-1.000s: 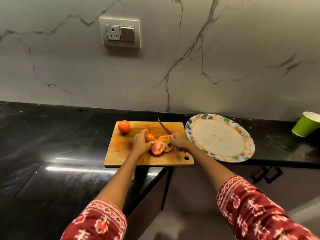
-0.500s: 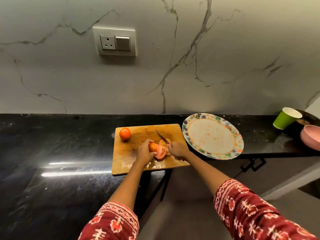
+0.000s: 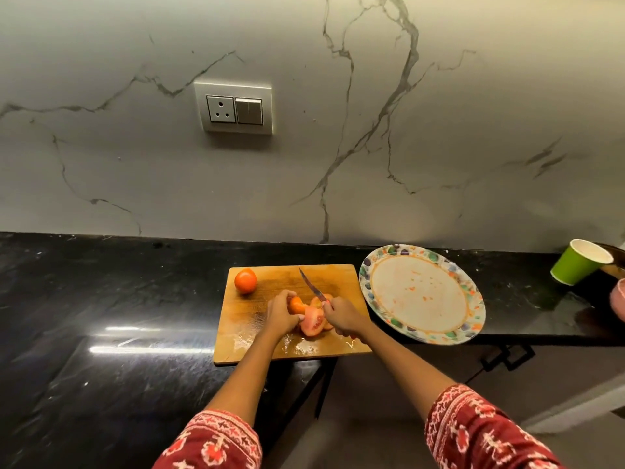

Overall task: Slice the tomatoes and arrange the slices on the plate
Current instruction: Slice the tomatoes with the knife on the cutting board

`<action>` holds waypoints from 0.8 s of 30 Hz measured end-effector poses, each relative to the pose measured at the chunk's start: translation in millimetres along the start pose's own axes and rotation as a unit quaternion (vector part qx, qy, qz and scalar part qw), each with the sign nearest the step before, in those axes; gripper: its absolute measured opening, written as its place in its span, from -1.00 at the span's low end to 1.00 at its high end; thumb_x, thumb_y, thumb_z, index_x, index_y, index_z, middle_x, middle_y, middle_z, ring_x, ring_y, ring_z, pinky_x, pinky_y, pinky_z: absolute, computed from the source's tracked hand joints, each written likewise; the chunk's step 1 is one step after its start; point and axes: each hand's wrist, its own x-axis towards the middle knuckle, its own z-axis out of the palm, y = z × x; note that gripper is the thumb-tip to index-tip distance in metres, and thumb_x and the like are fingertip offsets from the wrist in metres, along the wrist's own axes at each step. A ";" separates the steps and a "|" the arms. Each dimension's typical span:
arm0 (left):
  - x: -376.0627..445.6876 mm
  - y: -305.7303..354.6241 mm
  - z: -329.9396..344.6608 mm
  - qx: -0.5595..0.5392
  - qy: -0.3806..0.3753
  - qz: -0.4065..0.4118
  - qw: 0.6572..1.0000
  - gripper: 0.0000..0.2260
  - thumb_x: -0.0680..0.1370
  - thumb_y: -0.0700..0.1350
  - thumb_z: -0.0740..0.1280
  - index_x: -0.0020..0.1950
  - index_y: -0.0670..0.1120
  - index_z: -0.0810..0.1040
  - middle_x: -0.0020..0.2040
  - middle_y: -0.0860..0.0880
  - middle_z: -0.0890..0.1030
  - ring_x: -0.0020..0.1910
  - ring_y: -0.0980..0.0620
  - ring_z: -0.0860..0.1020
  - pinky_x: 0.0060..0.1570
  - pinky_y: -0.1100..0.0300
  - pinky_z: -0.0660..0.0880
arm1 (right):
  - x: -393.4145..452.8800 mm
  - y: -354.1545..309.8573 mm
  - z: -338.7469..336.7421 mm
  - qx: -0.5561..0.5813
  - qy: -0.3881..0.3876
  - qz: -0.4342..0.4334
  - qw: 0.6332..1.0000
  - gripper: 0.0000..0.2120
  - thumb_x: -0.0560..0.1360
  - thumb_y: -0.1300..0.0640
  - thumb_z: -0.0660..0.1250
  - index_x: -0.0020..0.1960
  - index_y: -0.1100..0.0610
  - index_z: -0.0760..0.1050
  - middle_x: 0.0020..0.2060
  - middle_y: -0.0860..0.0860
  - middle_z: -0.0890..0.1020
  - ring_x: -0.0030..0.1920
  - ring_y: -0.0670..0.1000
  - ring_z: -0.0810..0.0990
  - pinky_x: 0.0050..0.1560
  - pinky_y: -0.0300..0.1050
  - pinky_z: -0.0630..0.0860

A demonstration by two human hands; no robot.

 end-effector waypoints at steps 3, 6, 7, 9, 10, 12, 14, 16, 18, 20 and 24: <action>-1.6 -2.0 -1.1 0.040 -0.016 -0.006 0.999 -0.54 0.45 -0.23 0.40 0.31 -0.04 0.37 0.31 -0.11 0.40 0.32 -0.09 0.34 0.26 0.05 0.32 | 5.0 12.3 4.9 0.015 0.014 -0.021 1.000 -0.64 0.64 0.15 0.01 -0.34 0.07 0.25 -0.43 0.00 0.35 -0.44 -0.06 0.33 -0.42 -0.21 0.26; -7.3 -6.9 1.3 0.058 -0.022 -0.015 0.998 -0.55 0.43 -0.21 0.41 0.28 -0.01 0.38 0.31 -0.09 0.39 0.33 -0.08 0.31 0.28 0.04 0.29 | 10.3 22.4 11.4 0.009 0.036 -0.041 0.998 -0.64 0.62 0.15 0.05 -0.35 0.05 0.27 -0.41 0.02 0.41 -0.35 0.05 0.42 -0.30 -0.10 0.33; -8.5 -9.5 1.6 0.057 -0.014 -0.022 0.998 -0.54 0.42 -0.19 0.43 0.27 -0.02 0.38 0.30 -0.08 0.40 0.31 -0.07 0.33 0.27 0.06 0.31 | 11.4 23.9 10.5 0.008 0.037 -0.050 0.998 -0.66 0.61 0.15 0.08 -0.34 0.06 0.28 -0.41 0.00 0.41 -0.31 0.06 0.44 -0.27 -0.09 0.33; -12.5 -15.3 2.2 0.051 0.007 -0.038 0.998 -0.50 0.40 -0.18 0.45 0.28 -0.05 0.37 0.29 -0.10 0.43 0.28 -0.08 0.38 0.23 0.08 0.34 | 12.2 26.7 8.4 0.021 0.037 -0.067 0.997 -0.79 0.56 0.12 0.20 -0.24 0.12 0.40 -0.36 -0.01 0.45 -0.27 0.00 0.44 -0.24 -0.07 0.35; -14.6 -18.8 2.4 0.046 0.017 -0.042 0.998 -0.48 0.40 -0.18 0.46 0.30 -0.07 0.35 0.29 -0.12 0.44 0.27 -0.09 0.39 0.21 0.08 0.35 | 12.0 27.8 7.2 0.024 0.034 -0.079 0.996 -0.85 0.52 0.09 0.28 -0.12 0.17 0.46 -0.30 0.02 0.51 -0.25 -0.02 0.45 -0.23 -0.10 0.36; -18.9 -24.8 5.6 0.048 0.042 -0.043 0.997 -0.42 0.38 -0.20 0.46 0.34 -0.08 0.31 0.28 -0.15 0.45 0.27 -0.12 0.40 0.20 0.07 0.36 | 12.8 31.0 7.0 0.014 0.024 -0.098 0.995 -0.71 0.44 0.05 0.38 0.07 0.21 0.49 -0.18 0.05 0.56 -0.17 -0.04 0.48 -0.21 -0.18 0.35; -23.1 -26.6 6.9 0.067 0.059 -0.041 0.995 -0.36 0.37 -0.22 0.47 0.37 -0.08 0.27 0.28 -0.16 0.46 0.27 -0.14 0.42 0.18 0.05 0.38 | 11.2 29.5 9.3 -0.009 0.024 -0.105 0.994 -0.76 0.41 0.08 0.42 0.01 0.15 0.48 -0.18 0.01 0.52 -0.15 -0.05 0.48 -0.22 -0.19 0.36; -25.0 -26.7 6.2 0.100 0.061 -0.032 0.993 -0.33 0.37 -0.20 0.47 0.39 -0.08 0.23 0.29 -0.16 0.45 0.27 -0.14 0.41 0.16 0.04 0.40 | 10.2 25.3 11.7 0.000 0.046 -0.100 0.994 -0.87 0.42 0.17 0.36 -0.18 0.05 0.40 -0.21 0.02 0.50 -0.18 -0.01 0.49 -0.24 -0.12 0.40; -26.2 -26.9 4.5 0.146 0.050 -0.016 0.988 -0.32 0.36 -0.15 0.49 0.39 -0.07 0.23 0.29 -0.14 0.45 0.26 -0.13 0.42 0.14 0.03 0.42 | 10.3 23.7 12.7 0.019 0.060 -0.084 0.994 -0.75 0.41 0.24 0.32 -0.31 0.02 0.31 -0.25 0.05 0.51 -0.20 0.03 0.51 -0.21 -0.05 0.45; -27.6 -28.0 2.5 0.162 0.040 -0.011 0.986 -0.30 0.34 -0.10 0.51 0.38 -0.07 0.24 0.28 -0.12 0.45 0.26 -0.12 0.42 0.15 0.01 0.43 | 8.0 20.9 9.4 0.035 0.045 -0.086 0.995 -0.71 0.40 0.28 0.33 -0.35 0.04 0.29 -0.33 0.02 0.48 -0.29 -0.02 0.46 -0.28 -0.17 0.40; -29.7 -34.3 -4.5 0.138 0.034 -0.005 0.990 -0.32 0.33 -0.11 0.51 0.36 -0.08 0.28 0.27 -0.11 0.45 0.25 -0.10 0.41 0.17 0.04 0.41 | 9.0 8.9 -13.7 0.112 0.055 -0.069 0.990 -0.79 0.44 0.32 0.33 -0.29 0.11 0.40 -0.40 -0.04 0.45 -0.40 -0.13 0.41 -0.48 -0.39 0.31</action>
